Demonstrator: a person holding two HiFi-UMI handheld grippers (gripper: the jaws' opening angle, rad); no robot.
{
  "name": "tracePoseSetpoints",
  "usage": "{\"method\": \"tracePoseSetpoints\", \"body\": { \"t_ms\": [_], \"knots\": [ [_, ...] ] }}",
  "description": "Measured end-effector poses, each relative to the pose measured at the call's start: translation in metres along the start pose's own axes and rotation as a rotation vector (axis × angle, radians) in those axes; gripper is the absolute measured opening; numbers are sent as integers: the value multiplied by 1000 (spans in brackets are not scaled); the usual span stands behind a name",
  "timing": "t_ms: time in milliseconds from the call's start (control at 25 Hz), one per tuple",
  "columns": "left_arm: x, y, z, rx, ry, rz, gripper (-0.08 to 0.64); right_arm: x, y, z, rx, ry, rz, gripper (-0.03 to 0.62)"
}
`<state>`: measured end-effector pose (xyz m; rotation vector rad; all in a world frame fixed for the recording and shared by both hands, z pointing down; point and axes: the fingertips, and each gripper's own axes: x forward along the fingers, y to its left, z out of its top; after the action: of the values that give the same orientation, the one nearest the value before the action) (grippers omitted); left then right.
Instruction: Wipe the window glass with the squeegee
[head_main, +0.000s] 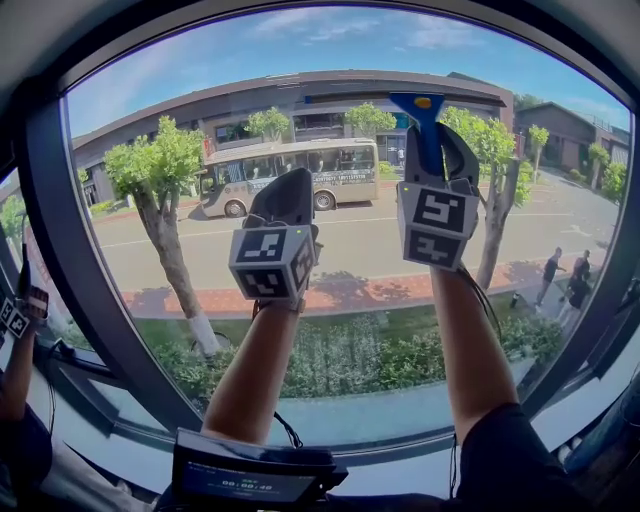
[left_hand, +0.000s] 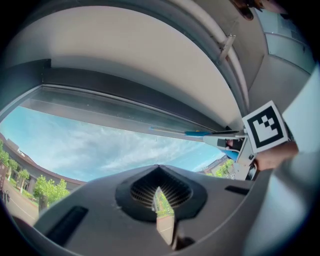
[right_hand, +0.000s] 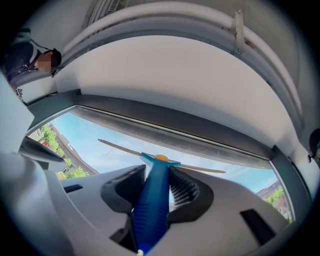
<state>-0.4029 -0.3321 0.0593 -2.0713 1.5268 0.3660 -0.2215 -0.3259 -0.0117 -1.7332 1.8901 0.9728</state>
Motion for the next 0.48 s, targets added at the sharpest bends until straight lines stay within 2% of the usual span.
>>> {"method": "tracePoseSetpoints", "body": {
  "t_ms": [480],
  "knots": [
    [-10, -7, -20, -53, 16, -7, 2, -22, 8, -21, 1, 30, 8, 143]
  ]
}}
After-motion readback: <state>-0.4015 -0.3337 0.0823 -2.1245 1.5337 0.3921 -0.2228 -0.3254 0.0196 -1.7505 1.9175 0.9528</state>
